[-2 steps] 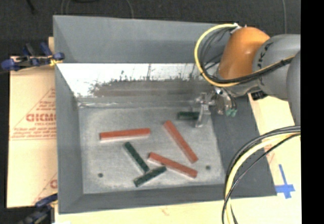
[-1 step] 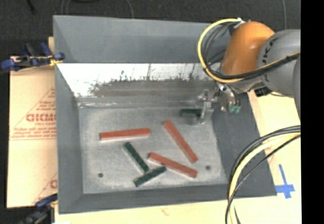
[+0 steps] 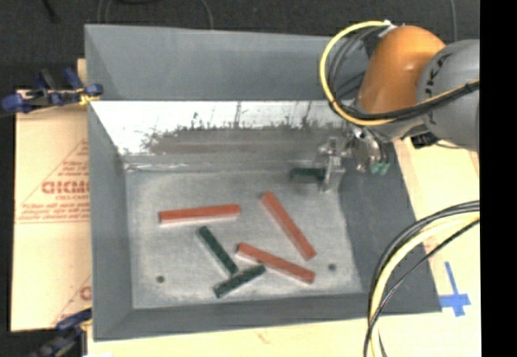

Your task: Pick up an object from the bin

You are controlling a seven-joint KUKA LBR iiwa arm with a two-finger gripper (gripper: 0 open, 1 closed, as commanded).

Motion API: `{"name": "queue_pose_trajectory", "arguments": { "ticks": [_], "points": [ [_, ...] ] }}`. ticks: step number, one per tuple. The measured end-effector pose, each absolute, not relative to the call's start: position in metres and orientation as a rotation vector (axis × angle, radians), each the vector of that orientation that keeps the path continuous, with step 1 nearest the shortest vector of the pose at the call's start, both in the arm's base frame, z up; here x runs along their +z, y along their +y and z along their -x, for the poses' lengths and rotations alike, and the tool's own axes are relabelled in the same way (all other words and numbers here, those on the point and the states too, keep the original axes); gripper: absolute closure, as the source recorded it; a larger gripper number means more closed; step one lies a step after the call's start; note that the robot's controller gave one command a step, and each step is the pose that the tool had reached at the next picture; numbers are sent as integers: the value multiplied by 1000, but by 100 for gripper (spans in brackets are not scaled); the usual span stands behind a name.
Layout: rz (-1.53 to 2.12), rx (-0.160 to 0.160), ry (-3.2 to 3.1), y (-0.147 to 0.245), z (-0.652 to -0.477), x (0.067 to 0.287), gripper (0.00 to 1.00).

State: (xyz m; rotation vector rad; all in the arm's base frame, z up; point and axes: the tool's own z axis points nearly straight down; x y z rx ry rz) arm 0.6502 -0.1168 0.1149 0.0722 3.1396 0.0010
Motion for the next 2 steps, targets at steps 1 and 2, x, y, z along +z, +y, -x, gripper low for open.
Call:
{"name": "queue_pose_trajectory", "arguments": {
  "ticks": [1,2],
  "points": [
    [-72,0,3134,-117,-651,135,100],
    [-72,-1,3131,-117,-652,145,100]
  ]
}}
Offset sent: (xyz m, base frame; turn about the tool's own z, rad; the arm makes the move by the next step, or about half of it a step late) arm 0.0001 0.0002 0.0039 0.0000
